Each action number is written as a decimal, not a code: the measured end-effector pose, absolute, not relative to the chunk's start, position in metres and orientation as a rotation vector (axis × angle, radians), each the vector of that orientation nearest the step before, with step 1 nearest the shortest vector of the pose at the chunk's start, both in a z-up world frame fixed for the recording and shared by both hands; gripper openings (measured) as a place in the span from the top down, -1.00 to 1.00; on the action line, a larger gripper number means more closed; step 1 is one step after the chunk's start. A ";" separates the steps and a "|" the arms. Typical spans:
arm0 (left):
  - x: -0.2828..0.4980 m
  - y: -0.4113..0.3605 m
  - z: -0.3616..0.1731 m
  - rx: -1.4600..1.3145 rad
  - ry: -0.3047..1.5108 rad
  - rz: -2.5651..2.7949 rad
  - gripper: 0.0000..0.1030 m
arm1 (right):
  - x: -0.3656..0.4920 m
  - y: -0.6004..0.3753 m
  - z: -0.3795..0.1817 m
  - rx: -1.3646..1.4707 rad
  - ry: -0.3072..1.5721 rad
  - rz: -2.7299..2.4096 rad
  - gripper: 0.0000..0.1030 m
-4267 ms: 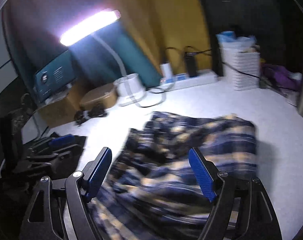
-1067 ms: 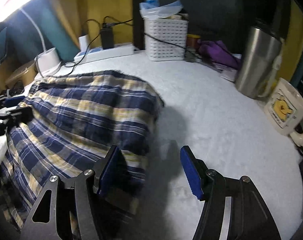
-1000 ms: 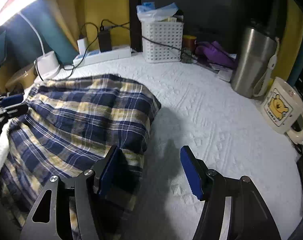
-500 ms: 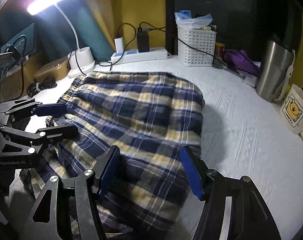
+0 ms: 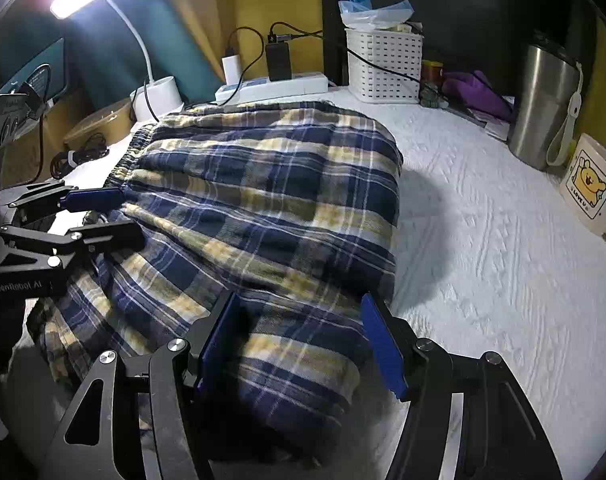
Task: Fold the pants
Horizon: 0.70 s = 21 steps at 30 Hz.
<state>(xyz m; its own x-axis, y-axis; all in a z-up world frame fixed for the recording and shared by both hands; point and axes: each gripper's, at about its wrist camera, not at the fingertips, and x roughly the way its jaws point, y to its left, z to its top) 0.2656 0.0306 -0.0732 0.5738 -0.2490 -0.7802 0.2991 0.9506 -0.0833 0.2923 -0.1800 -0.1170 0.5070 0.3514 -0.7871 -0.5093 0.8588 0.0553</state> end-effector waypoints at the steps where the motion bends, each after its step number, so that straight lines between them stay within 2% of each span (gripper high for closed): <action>1: 0.266 0.032 -0.073 0.054 0.907 -0.319 -0.15 | 0.292 -0.181 -0.117 -0.195 0.902 0.523 -0.26; 10: 0.266 0.051 -0.083 0.085 0.957 -0.184 -0.17 | 0.286 -0.197 -0.118 -0.192 0.912 0.497 -0.26; 12: 0.266 0.067 -0.087 -0.019 0.988 -0.208 -0.17 | 0.283 -0.200 -0.118 -0.190 0.912 0.492 -0.26; 21: 0.255 0.071 -0.073 -0.010 0.961 -0.183 -0.17 | 0.278 -0.213 -0.117 -0.174 0.914 0.476 -0.28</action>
<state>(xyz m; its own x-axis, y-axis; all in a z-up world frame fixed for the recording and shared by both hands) 0.2553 0.0713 -0.0733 0.5587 -0.1592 -0.8139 0.1508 0.9845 -0.0891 0.2784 -0.2127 -0.1170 0.5157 0.3215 -0.7941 -0.4666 0.8828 0.0544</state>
